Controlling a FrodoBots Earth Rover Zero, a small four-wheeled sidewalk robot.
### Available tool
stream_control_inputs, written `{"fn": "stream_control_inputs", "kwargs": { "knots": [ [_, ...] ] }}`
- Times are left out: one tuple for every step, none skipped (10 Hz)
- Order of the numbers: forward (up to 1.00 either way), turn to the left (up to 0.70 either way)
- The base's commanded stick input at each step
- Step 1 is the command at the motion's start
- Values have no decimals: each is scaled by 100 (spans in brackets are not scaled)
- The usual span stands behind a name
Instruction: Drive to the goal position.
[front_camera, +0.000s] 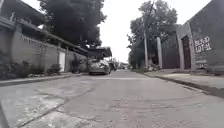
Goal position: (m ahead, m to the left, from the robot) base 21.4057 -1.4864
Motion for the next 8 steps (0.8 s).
{"fn": "stream_control_inputs", "kwargs": {
  "knots": [
    [70, 0],
    [70, 0],
    [70, 0],
    [70, 0],
    [70, 0],
    [70, 0],
    [70, 0],
    [70, 0]
  ]
}}
